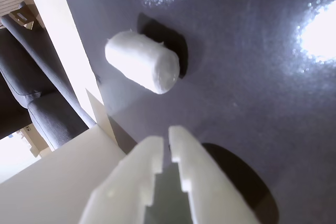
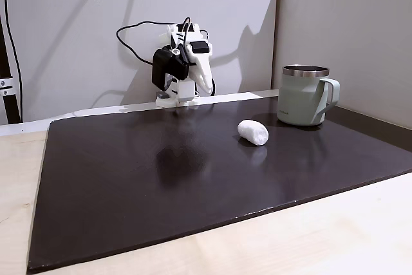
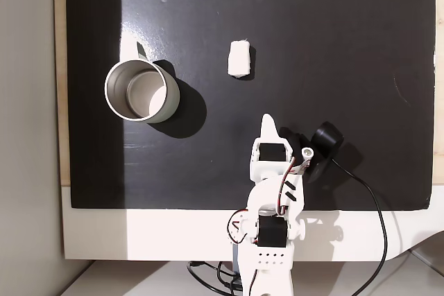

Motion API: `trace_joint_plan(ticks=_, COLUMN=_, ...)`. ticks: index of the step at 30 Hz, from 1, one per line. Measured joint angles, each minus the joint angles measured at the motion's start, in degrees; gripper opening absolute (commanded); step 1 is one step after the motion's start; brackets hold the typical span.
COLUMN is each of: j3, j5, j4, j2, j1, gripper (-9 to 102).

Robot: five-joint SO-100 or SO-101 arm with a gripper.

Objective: Grasp a gauze and put it in the cup.

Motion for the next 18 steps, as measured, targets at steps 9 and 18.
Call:
trace_joint_plan(ticks=9, j3=-0.62, j5=-6.86, j4=0.79, j2=0.00, j1=3.25, gripper=0)
trace_joint_plan(ticks=18, j3=-17.75, j5=-27.86, j4=7.56, j2=-9.84, j1=5.10, gripper=15)
